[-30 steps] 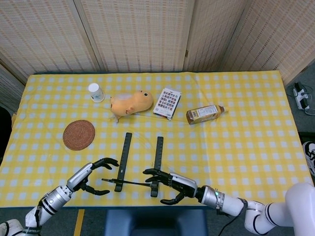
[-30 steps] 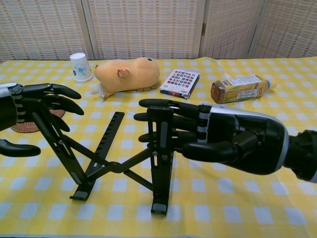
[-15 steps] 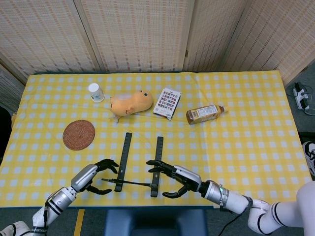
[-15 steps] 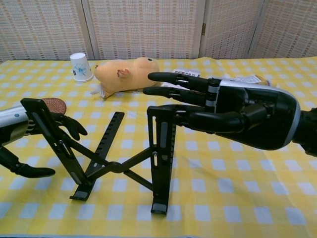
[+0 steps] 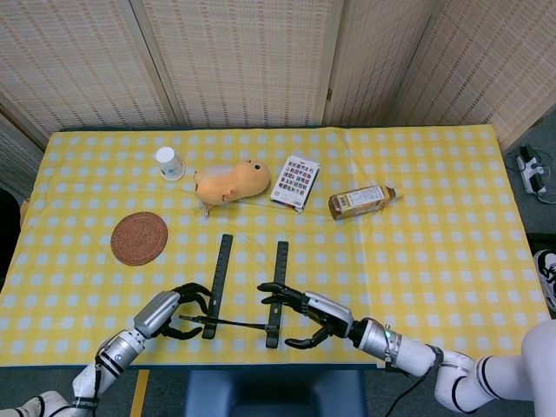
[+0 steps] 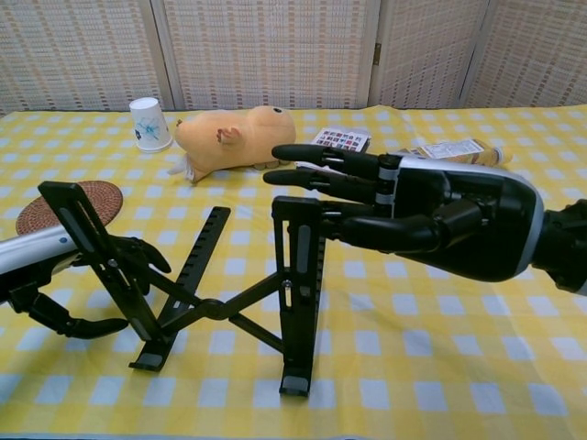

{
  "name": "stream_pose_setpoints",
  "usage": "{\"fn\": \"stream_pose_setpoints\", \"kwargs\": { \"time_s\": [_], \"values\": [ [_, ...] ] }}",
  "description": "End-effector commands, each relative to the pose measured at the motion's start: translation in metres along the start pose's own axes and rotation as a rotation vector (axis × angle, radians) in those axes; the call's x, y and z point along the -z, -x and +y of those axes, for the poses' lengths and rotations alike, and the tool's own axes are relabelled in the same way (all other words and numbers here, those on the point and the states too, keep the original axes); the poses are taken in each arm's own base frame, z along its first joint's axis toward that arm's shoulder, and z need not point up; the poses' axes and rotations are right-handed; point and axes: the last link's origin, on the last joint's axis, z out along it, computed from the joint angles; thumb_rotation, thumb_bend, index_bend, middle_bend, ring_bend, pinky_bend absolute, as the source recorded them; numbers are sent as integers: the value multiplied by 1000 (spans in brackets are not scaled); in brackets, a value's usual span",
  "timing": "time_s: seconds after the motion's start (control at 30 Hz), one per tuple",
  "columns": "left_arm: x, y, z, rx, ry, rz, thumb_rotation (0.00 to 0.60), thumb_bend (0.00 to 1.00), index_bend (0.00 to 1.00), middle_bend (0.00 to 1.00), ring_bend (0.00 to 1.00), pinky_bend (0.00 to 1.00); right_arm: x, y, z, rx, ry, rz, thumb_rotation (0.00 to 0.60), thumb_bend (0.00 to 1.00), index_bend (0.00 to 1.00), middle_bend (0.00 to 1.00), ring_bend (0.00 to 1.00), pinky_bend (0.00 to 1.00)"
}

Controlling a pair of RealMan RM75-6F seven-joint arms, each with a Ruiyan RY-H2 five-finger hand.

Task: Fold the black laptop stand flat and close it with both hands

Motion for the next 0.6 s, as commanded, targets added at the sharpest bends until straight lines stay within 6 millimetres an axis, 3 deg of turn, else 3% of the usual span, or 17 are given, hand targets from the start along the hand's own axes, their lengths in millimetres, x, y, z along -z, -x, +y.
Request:
{"fn": "stream_pose_setpoints", "kwargs": {
  "time_s": [0.03, 0.6],
  "values": [
    [-1, 1, 0, 0, 0, -3, 600, 353, 512, 301, 203, 261, 0, 0, 1, -3, 1, 1, 600, 359, 0, 44, 94, 0],
    [-3, 4, 1, -13, -13, 15, 600, 363, 565, 324, 223, 274, 4, -4, 3, -15, -2, 10, 600, 360, 0, 43, 92, 0]
  ]
}}
